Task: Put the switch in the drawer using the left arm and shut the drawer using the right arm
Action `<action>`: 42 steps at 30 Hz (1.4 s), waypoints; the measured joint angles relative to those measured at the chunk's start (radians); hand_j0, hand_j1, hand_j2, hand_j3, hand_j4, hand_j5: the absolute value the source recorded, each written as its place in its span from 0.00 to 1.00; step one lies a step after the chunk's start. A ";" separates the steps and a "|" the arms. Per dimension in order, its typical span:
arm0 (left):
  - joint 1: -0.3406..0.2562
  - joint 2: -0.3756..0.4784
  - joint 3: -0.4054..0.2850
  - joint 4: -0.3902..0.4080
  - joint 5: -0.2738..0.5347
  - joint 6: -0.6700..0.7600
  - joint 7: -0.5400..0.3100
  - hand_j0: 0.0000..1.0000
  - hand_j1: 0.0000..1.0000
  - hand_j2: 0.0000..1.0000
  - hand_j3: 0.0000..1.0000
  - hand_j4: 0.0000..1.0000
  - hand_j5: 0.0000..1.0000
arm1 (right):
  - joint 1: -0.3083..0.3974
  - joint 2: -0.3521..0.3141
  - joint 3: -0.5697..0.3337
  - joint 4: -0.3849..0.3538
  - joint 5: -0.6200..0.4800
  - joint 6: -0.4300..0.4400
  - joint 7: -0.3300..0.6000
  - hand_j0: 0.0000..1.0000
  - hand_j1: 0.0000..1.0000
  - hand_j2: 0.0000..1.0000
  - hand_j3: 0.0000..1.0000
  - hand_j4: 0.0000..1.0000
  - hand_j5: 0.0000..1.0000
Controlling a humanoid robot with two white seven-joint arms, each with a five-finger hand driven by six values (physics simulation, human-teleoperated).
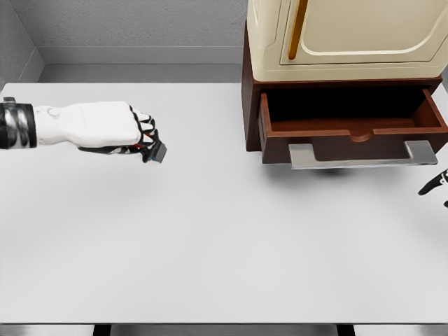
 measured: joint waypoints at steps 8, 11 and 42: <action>-0.140 -0.179 0.000 -0.005 0.013 -0.001 -0.001 0.38 0.38 0.38 0.38 0.38 0.38 | 0.000 -0.005 -0.005 -0.001 -0.004 0.000 0.000 0.61 0.61 0.61 0.61 0.61 0.61; -0.195 -0.258 -0.003 0.000 0.017 -0.001 -0.004 0.38 0.38 0.38 0.38 0.38 0.38 | 0.000 -0.005 -0.005 -0.001 -0.004 0.000 0.000 0.61 0.61 0.61 0.61 0.61 0.61; -0.336 -0.898 -0.027 0.748 -0.034 0.000 -0.050 0.97 0.97 0.97 0.97 0.97 0.97 | 0.000 -0.007 0.004 -0.001 -0.004 0.000 0.000 0.62 0.62 0.62 0.62 0.62 0.62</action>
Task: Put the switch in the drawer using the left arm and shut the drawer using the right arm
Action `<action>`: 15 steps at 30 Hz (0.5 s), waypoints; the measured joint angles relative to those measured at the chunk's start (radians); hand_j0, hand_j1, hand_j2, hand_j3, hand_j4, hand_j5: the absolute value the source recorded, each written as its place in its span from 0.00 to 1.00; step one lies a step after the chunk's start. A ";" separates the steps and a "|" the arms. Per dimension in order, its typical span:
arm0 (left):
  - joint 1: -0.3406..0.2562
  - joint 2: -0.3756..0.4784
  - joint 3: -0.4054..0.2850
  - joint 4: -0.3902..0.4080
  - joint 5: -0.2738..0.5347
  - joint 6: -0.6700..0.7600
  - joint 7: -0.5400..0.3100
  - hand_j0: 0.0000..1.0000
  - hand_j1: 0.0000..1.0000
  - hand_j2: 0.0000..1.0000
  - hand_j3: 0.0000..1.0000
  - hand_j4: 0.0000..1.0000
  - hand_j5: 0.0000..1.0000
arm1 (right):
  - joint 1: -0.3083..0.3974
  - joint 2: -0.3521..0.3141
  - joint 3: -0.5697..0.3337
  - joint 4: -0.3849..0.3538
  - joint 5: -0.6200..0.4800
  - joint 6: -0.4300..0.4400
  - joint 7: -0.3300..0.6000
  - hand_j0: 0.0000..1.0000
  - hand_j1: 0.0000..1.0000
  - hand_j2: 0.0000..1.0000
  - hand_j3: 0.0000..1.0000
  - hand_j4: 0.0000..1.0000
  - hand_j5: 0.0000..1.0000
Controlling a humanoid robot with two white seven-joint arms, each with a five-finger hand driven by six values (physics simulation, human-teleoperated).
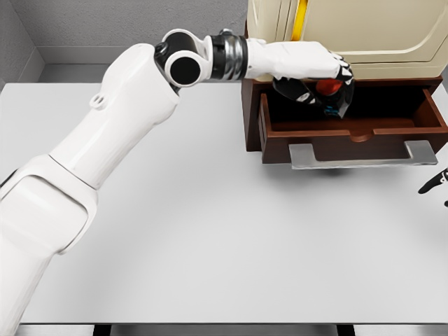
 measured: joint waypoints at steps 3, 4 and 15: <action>0.002 0.000 0.005 -0.001 0.002 0.000 0.000 1.00 1.00 1.00 1.00 1.00 1.00 | 0.000 0.000 0.001 0.000 0.000 0.000 0.000 0.62 0.62 0.62 0.62 0.62 0.62; 0.002 0.000 0.009 -0.002 0.003 0.000 0.000 1.00 1.00 1.00 1.00 1.00 1.00 | 0.000 0.000 0.001 0.000 0.000 0.000 0.000 0.62 0.62 0.62 0.62 0.62 0.62; -0.028 0.093 -0.101 -0.290 0.318 0.001 0.001 1.00 1.00 1.00 1.00 1.00 1.00 | 0.006 0.000 0.001 0.000 0.000 0.000 0.000 0.63 0.63 0.63 0.63 0.63 0.63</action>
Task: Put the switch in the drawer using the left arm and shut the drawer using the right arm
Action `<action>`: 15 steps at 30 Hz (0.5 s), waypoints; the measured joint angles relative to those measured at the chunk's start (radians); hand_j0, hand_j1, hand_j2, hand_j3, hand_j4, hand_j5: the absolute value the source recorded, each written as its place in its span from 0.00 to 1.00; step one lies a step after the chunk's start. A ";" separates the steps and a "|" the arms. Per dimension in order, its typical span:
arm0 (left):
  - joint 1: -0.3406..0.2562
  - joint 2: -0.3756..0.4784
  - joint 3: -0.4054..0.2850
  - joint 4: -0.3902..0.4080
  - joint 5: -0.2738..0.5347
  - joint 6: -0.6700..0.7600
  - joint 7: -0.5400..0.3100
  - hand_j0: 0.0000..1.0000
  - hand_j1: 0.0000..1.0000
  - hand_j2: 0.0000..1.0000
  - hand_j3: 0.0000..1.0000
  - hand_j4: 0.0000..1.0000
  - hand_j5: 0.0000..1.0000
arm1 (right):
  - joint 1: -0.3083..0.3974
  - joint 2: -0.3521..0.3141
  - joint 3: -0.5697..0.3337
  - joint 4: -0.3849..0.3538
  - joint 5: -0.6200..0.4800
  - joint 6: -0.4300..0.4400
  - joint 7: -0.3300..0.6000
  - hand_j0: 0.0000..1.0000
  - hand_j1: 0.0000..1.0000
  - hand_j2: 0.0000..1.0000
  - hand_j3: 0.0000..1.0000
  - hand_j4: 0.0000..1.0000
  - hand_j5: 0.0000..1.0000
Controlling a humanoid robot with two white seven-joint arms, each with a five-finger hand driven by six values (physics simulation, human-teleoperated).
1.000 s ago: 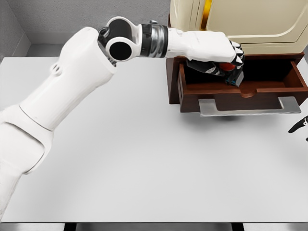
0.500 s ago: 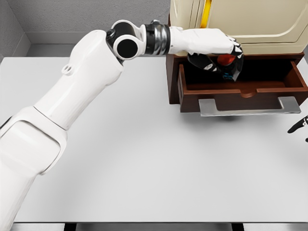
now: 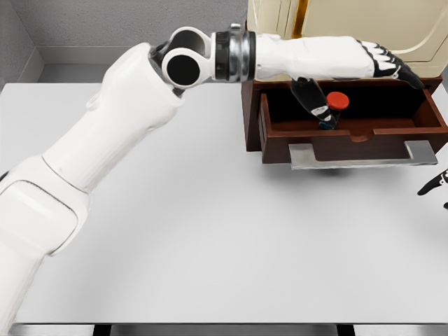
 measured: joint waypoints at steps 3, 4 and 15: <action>-0.120 0.237 -0.185 -0.304 0.310 0.024 0.000 1.00 1.00 1.00 1.00 1.00 1.00 | 0.000 0.000 0.000 0.000 0.000 0.000 0.000 0.63 0.63 0.63 0.63 0.63 0.63; -0.144 0.300 -0.237 -0.372 0.412 0.066 0.000 1.00 1.00 1.00 1.00 1.00 1.00 | 0.000 0.000 0.000 0.000 0.000 0.000 0.000 0.63 0.63 0.63 0.63 0.63 0.63; -0.207 0.397 -0.391 -0.535 0.929 0.908 0.380 1.00 1.00 1.00 1.00 1.00 1.00 | 0.002 0.000 0.001 0.000 0.000 0.000 0.000 0.63 0.63 0.63 0.63 0.63 0.63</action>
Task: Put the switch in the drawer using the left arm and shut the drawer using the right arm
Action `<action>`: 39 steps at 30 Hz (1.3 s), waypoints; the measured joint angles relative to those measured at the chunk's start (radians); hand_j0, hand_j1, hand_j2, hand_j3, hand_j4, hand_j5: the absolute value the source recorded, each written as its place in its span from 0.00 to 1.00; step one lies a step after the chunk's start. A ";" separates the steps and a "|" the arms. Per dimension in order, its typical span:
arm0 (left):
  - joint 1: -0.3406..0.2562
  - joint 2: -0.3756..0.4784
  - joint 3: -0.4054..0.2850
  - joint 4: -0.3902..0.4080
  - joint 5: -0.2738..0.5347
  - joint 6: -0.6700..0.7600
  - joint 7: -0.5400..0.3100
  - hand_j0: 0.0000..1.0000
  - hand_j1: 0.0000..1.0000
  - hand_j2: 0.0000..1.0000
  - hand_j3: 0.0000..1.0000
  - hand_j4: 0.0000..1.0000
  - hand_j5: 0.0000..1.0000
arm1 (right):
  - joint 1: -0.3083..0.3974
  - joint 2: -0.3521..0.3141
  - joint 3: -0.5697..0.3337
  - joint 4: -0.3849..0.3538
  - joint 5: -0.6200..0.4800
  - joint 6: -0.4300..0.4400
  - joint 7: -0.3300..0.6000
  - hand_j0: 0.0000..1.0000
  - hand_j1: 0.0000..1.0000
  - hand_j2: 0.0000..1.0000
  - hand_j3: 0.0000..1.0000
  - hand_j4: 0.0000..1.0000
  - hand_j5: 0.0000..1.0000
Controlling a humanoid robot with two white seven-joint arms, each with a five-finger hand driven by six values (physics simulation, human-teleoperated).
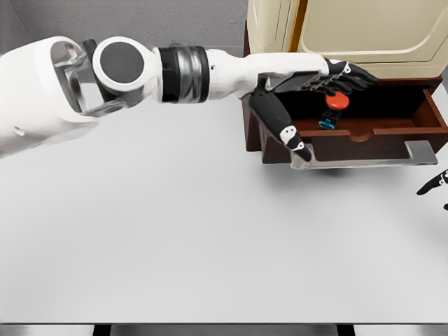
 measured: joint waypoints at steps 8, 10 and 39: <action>0.044 -0.027 -0.013 0.001 0.064 0.135 0.131 1.00 1.00 1.00 1.00 1.00 1.00 | 0.000 0.000 0.000 0.000 0.000 0.000 0.000 0.64 0.64 0.64 0.64 0.64 0.64; 0.054 -0.044 -0.013 0.024 0.061 0.142 0.149 1.00 1.00 1.00 1.00 1.00 1.00 | 0.000 0.000 0.000 0.000 0.000 0.000 0.000 0.64 0.64 0.64 0.64 0.64 0.64; 0.092 -0.352 -0.010 0.416 -0.035 0.051 -0.028 1.00 1.00 1.00 1.00 1.00 1.00 | 0.005 0.002 0.000 0.000 0.000 0.000 0.000 0.65 0.65 0.65 0.65 0.65 0.65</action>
